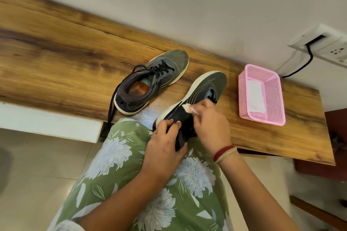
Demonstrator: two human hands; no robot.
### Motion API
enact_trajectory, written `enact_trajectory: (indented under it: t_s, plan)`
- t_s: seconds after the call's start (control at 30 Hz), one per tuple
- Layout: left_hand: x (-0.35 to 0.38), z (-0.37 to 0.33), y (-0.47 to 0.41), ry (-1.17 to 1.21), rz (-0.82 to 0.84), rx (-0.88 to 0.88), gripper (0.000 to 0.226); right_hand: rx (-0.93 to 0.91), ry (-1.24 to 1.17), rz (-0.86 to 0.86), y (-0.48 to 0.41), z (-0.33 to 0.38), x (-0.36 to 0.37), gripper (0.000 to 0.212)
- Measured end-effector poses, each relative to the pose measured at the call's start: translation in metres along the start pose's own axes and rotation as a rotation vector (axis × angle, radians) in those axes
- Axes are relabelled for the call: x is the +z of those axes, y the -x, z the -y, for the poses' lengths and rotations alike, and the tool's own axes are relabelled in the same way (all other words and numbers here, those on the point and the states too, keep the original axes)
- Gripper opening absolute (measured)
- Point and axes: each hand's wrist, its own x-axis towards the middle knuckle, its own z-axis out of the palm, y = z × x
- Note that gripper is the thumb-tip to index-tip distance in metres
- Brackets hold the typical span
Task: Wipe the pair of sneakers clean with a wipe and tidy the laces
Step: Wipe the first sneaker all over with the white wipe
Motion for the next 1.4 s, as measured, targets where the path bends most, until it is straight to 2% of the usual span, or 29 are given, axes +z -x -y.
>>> enact_trajectory:
  t_s: [0.13, 0.23, 0.3, 0.37, 0.4, 0.5, 0.57, 0.73, 0.83, 0.9, 1.0, 1.07, 1.17, 1.23, 1.33, 1.4]
  plan:
    - [-0.003, 0.002, 0.0, 0.049, -0.002, -0.024, 0.055, -0.086, -0.092, 0.121, 0.016, 0.004, 0.013, 0.027]
    - [-0.003, 0.001, -0.001, 0.055, 0.003, -0.01, 0.054, -0.004, -0.373, 0.198, 0.007, -0.004, 0.003, 0.02]
    - [-0.002, 0.001, -0.001, 0.054, -0.006, 0.0, 0.055, 0.118, -0.511, 0.061, -0.008, -0.01, -0.008, 0.017]
    - [-0.001, 0.001, -0.001, 0.04, -0.015, 0.007, 0.055, 0.196, -0.402, -0.142, -0.026, -0.019, -0.018, 0.018]
    - [-0.001, 0.001, -0.001, 0.032, -0.017, 0.009, 0.055, 0.205, -0.297, -0.185, -0.034, -0.021, -0.022, 0.019]
    - [0.0, 0.001, -0.001, 0.023, -0.025, 0.016, 0.055, 0.154, 0.022, -0.066, -0.043, -0.018, -0.016, 0.023]
    - [0.0, 0.002, -0.002, 0.016, -0.029, 0.017, 0.055, 0.085, 0.094, 0.054, -0.035, -0.009, -0.003, 0.024]
    - [0.0, 0.002, -0.002, -0.021, -0.012, 0.013, 0.054, -0.132, 0.061, 0.182, -0.016, -0.008, -0.005, 0.024]
    - [0.002, 0.002, -0.002, -0.03, -0.016, 0.034, 0.053, -0.055, 0.207, 0.08, -0.023, -0.02, -0.01, 0.025]
    - [0.001, 0.001, -0.002, -0.027, -0.012, 0.027, 0.053, -0.001, 0.173, 0.072, -0.024, -0.015, -0.007, 0.025]
    - [0.001, 0.002, -0.002, -0.034, -0.011, 0.014, 0.05, -0.132, 0.032, 0.214, -0.011, 0.003, -0.002, 0.022]
    - [0.001, 0.002, -0.002, -0.048, -0.013, 0.016, 0.047, -0.216, 0.032, 0.255, -0.005, 0.003, -0.008, 0.023]
    - [0.002, 0.002, -0.002, -0.064, -0.012, 0.023, 0.051, -0.148, 0.19, 0.159, -0.015, -0.009, -0.011, 0.025]
    - [0.002, 0.002, -0.003, -0.062, -0.016, 0.024, 0.05, -0.125, 0.161, 0.146, -0.019, -0.004, -0.006, 0.025]
    - [0.002, 0.003, -0.002, -0.053, -0.007, 0.015, 0.043, -0.25, -0.001, 0.291, -0.009, 0.011, -0.001, 0.029]
    - [0.002, 0.003, -0.002, -0.06, -0.025, 0.039, 0.043, -0.309, 0.034, 0.33, -0.008, 0.008, -0.008, 0.028]
